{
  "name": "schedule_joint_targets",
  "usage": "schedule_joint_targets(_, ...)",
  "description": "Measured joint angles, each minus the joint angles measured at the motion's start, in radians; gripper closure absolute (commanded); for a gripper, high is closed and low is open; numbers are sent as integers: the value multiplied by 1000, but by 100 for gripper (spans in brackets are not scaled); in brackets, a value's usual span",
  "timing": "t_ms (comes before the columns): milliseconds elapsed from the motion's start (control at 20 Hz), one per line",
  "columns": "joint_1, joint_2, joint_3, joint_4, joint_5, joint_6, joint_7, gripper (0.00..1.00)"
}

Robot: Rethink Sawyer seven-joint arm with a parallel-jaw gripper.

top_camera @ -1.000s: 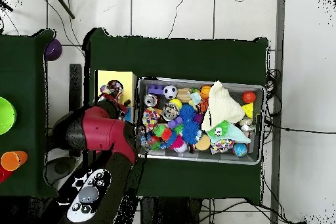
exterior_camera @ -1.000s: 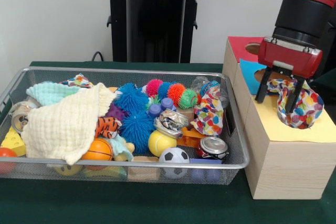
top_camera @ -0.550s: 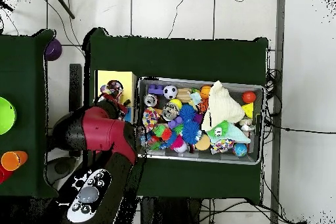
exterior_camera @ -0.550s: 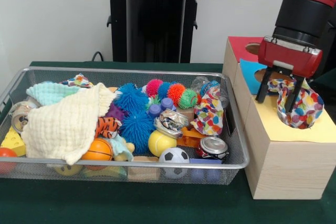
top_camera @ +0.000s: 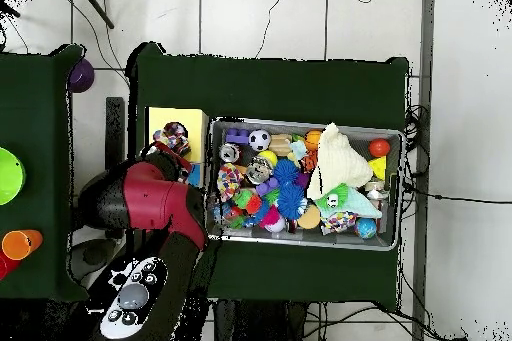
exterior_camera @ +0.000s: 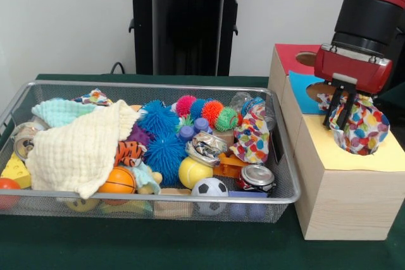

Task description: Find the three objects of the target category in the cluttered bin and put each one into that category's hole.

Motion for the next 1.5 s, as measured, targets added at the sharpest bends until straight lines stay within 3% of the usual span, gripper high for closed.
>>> schedule_joint_targets(750,0,9,1,-7,0,-58,0,100)
schedule_joint_targets(1500,-6,49,1,-76,-1,-104,0,100)
